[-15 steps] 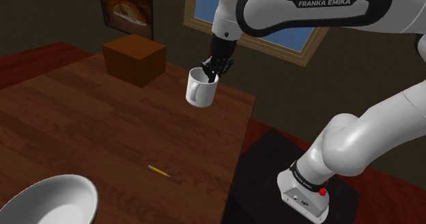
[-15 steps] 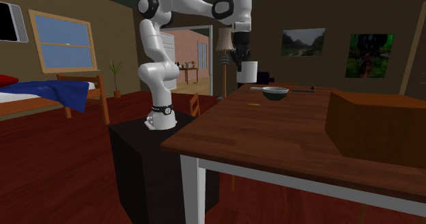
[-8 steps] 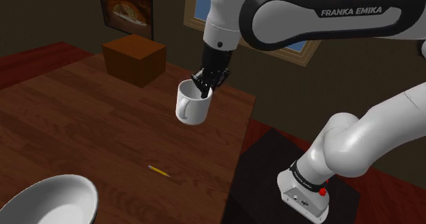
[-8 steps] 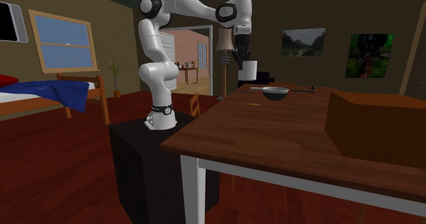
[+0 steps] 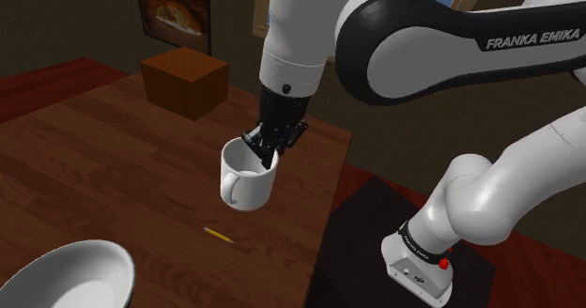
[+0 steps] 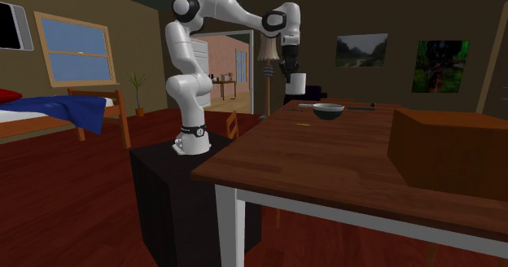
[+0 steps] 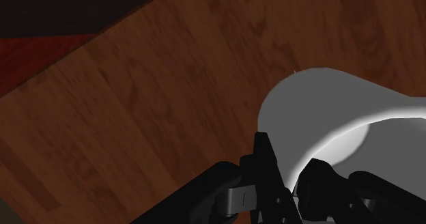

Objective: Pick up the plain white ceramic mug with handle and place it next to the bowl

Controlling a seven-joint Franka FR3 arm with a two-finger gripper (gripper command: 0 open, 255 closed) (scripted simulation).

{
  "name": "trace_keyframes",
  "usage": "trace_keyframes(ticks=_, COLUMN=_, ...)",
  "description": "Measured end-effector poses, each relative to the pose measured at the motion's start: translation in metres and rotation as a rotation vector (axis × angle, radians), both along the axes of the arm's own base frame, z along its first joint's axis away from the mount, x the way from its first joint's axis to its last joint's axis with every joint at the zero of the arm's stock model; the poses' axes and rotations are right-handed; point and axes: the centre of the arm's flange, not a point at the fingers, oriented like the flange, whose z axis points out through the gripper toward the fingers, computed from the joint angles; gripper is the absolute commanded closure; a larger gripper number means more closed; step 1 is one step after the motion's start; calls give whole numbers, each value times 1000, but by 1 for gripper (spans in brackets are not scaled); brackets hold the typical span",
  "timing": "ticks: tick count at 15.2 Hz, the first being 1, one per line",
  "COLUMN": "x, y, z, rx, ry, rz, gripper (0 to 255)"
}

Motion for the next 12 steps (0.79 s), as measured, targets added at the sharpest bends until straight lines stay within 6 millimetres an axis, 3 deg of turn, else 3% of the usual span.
trace_keyframes(ticks=12, x=-84, y=140, z=2, rx=0, ry=1, rz=3, gripper=255)
